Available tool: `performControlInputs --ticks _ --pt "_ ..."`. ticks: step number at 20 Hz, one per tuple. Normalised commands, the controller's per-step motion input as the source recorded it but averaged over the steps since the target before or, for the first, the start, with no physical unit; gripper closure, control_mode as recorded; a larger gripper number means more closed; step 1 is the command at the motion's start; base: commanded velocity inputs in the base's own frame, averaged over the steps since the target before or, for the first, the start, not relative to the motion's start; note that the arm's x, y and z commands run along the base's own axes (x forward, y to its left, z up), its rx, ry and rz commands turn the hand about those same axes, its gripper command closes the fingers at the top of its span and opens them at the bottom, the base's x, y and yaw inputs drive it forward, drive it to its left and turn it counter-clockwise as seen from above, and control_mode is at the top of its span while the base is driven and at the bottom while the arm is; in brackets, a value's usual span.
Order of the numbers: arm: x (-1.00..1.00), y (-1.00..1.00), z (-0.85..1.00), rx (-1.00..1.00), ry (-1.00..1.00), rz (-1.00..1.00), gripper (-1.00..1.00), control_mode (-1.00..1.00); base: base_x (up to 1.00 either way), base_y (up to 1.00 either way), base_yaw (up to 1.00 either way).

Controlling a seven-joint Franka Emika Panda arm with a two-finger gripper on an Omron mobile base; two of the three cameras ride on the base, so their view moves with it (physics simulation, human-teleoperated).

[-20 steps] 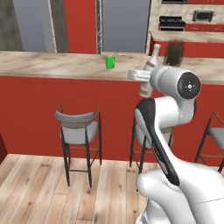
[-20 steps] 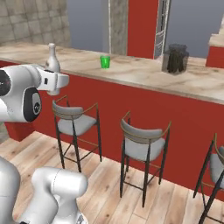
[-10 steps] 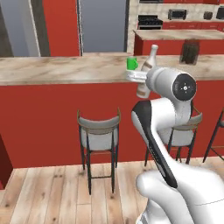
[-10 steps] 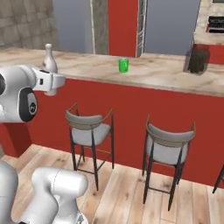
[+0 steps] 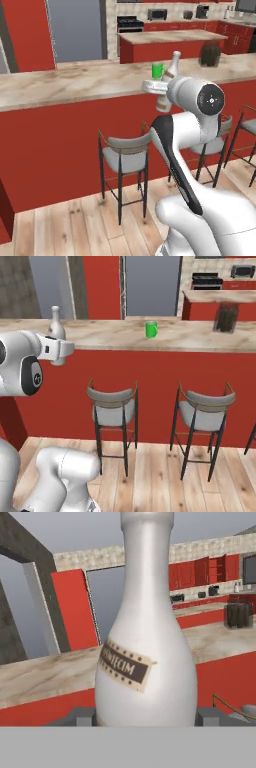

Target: Open the cabinet directly in front. Then move the liquor and the mug to the dining counter with the jar on it.

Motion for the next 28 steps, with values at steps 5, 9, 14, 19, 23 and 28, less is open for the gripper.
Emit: performControlInputs --ticks 5,9,14,19,23,28 --pt "0.0 0.0 0.0 0.0 0.0 0.0 1.0 1.0 0.07 1.0 -0.33" --pt "0.0 0.0 0.0 0.0 0.0 0.0 1.0 1.0 0.26 0.27 -0.03" --pt "0.0 0.0 0.0 0.0 0.0 0.0 1.0 1.0 0.61 -0.39 0.03" --pt "0.0 0.0 0.0 0.0 0.0 0.0 1.0 1.0 0.42 -1.0 0.15" --pt "0.0 0.0 0.0 0.0 0.0 0.0 1.0 1.0 0.24 -1.0 0.15" --pt "0.0 0.0 0.0 0.0 0.0 0.0 1.0 1.0 0.66 -0.66 0.11"
